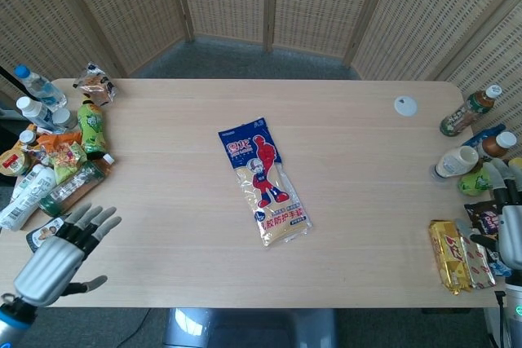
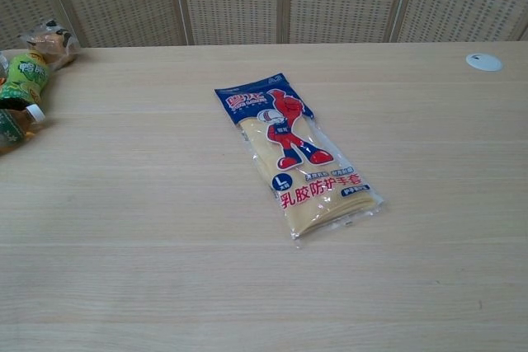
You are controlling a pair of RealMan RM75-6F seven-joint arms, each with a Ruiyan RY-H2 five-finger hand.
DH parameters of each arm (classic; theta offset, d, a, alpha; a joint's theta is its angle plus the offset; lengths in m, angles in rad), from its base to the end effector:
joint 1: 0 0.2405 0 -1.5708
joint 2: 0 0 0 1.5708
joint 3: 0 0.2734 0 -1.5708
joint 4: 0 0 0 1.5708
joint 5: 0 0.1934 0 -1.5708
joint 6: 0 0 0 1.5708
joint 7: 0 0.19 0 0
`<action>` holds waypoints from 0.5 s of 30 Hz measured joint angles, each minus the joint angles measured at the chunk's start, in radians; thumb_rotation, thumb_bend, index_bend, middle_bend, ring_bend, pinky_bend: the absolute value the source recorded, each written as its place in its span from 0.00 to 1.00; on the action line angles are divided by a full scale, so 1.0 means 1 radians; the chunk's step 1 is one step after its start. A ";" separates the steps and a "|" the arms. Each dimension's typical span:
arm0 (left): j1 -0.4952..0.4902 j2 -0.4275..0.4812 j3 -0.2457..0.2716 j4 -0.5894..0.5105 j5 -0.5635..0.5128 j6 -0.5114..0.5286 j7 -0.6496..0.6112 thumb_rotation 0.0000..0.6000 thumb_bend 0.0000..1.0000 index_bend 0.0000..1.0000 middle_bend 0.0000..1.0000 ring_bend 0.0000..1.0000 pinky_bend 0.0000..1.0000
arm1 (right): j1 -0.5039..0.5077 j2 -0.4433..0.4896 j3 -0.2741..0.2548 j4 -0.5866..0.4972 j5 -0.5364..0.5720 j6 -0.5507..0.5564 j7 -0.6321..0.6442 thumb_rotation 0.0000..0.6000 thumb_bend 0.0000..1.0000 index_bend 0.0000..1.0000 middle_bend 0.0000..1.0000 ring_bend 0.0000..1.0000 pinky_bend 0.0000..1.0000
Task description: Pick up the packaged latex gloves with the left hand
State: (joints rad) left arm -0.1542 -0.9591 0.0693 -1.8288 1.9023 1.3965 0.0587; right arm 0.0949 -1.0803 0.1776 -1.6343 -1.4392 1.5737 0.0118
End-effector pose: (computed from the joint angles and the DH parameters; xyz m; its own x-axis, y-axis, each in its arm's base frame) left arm -0.2239 0.1992 0.1544 0.4657 0.1422 0.8734 0.8157 -0.4516 -0.3614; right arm -0.3043 -0.2496 0.2361 0.3772 0.2173 0.9003 -0.9244 0.0284 0.3804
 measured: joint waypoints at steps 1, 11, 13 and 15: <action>-0.025 -0.005 -0.014 0.000 -0.006 -0.026 0.006 1.00 0.00 0.06 0.00 0.00 0.00 | -0.001 0.002 0.001 -0.002 0.001 0.001 0.002 1.00 0.15 0.08 0.04 0.00 0.13; -0.262 -0.108 -0.129 0.058 -0.103 -0.290 0.034 1.00 0.00 0.00 0.00 0.00 0.00 | -0.003 0.002 0.002 -0.003 0.003 0.000 -0.002 1.00 0.14 0.08 0.04 0.00 0.13; -0.300 -0.128 -0.139 0.079 -0.110 -0.333 0.064 1.00 0.00 0.00 0.00 0.00 0.00 | -0.003 0.001 0.003 -0.003 0.004 0.001 -0.002 1.00 0.15 0.08 0.04 0.00 0.13; -0.340 -0.150 -0.148 0.106 -0.110 -0.369 0.105 1.00 0.00 0.00 0.00 0.00 0.00 | -0.004 0.002 0.004 -0.005 0.004 0.003 0.000 1.00 0.15 0.08 0.04 0.00 0.13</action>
State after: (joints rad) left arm -0.4942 -1.1095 -0.0789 -1.7227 1.7927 1.0276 0.1635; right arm 0.0914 -1.0787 0.1817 -1.6395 -1.4352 1.5767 0.0115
